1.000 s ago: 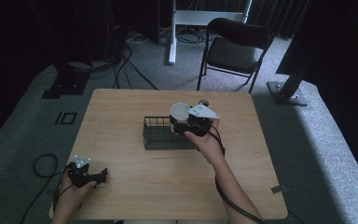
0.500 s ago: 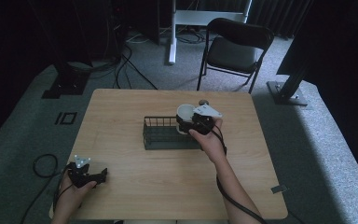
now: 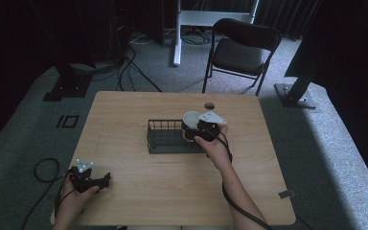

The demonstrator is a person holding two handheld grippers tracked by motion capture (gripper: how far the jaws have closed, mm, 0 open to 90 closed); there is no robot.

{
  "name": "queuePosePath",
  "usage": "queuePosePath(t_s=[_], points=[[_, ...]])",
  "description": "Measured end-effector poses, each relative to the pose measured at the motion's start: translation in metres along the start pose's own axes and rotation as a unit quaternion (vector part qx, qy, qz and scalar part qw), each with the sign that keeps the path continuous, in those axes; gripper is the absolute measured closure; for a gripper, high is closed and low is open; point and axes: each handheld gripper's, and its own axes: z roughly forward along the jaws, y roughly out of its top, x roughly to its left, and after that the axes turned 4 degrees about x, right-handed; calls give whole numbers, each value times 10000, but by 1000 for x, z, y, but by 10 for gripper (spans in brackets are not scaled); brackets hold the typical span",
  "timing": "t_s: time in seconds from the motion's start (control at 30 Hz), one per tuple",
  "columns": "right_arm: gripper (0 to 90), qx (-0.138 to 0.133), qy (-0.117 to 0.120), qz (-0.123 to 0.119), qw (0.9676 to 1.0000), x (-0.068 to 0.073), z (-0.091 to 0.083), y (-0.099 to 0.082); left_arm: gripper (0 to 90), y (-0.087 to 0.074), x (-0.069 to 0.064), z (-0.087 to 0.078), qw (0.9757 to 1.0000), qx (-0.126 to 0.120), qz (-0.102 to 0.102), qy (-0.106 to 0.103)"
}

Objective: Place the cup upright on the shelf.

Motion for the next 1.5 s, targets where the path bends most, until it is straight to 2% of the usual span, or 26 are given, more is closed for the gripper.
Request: queuePosePath(t_s=[0.13,0.33,0.6,0.7,0.8,1.03,1.5], points=[[193,87,14,-51,9999,1,2,-4,24,0,0,0,10000,0,1,0],[192,36,-37,-191,9998,6,3,-7,25,0,0,0,10000,0,0,0],[188,-15,-47,-223,9997,6,3,-8,25,0,0,0,10000,-1,-2,0],[130,-12,3,-268,9996,5,2,-8,25,0,0,0,10000,0,0,0],[124,8,50,-351,9994,6,1,-8,25,0,0,0,10000,0,1,0],[124,-45,116,-235,9996,4,-10,-8,25,0,0,0,10000,-1,-1,0],[124,-100,151,-253,9995,-3,-33,-19,25,0,0,0,10000,1,0,1]])
